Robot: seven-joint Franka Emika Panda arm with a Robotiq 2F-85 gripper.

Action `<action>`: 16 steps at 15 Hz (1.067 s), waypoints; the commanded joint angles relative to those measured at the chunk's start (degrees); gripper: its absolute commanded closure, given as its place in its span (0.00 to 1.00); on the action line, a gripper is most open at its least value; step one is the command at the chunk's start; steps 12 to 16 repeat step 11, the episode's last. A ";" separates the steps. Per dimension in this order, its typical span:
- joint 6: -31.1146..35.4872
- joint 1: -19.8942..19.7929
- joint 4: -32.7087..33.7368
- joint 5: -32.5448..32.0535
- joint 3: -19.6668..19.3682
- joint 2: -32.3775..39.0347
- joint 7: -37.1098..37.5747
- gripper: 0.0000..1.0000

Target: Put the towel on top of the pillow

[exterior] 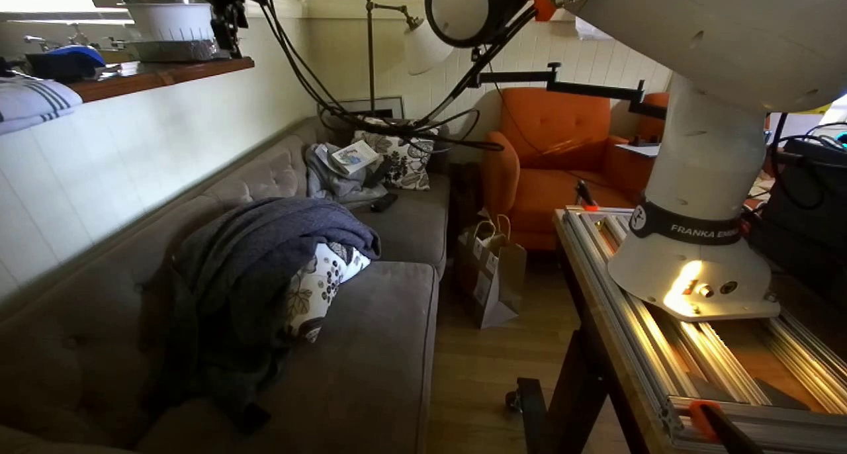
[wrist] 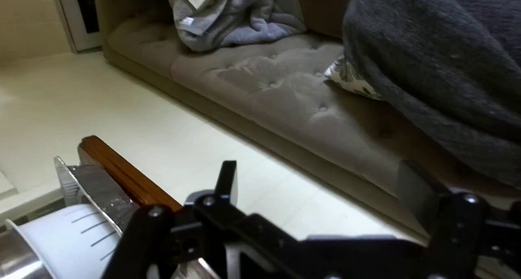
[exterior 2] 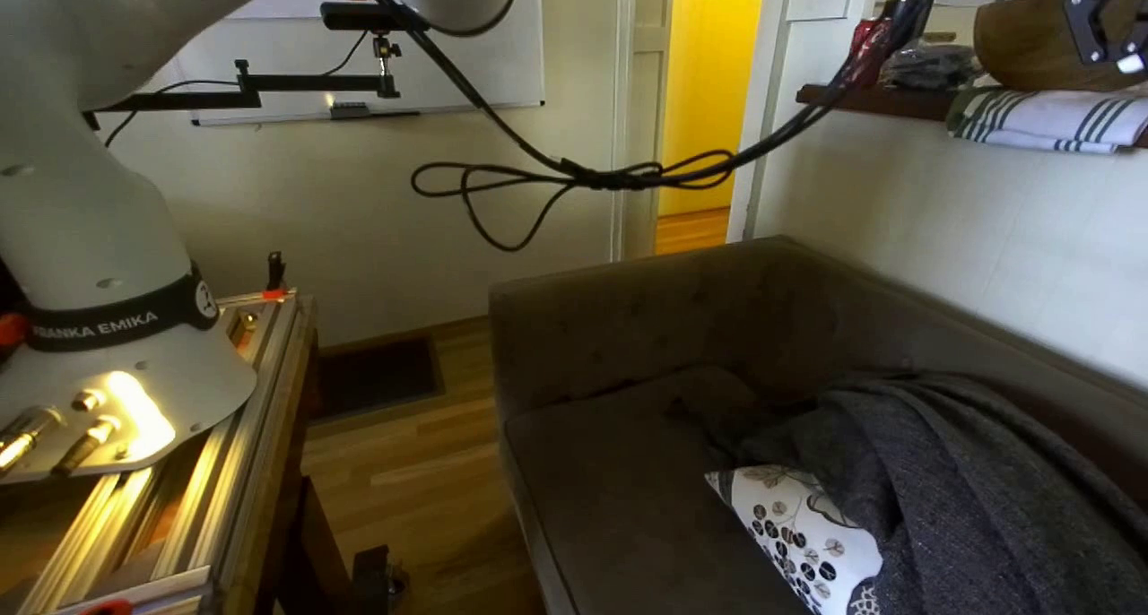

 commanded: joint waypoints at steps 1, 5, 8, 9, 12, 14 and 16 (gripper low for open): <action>-9.15 0.40 -2.60 5.77 5.43 -8.10 -4.47 0.00; -22.83 0.88 -2.62 10.51 9.10 -14.97 -0.75 0.00; -30.96 0.72 -2.12 14.98 12.02 -18.74 3.49 0.00; -30.92 0.17 -1.43 17.05 13.20 -19.06 5.41 0.00; -29.54 1.12 -1.21 14.75 11.70 -18.40 3.80 0.00; -29.54 1.12 -1.21 14.75 11.70 -18.40 3.80 0.00; -29.54 1.12 -1.21 14.75 11.70 -18.40 3.80 0.00</action>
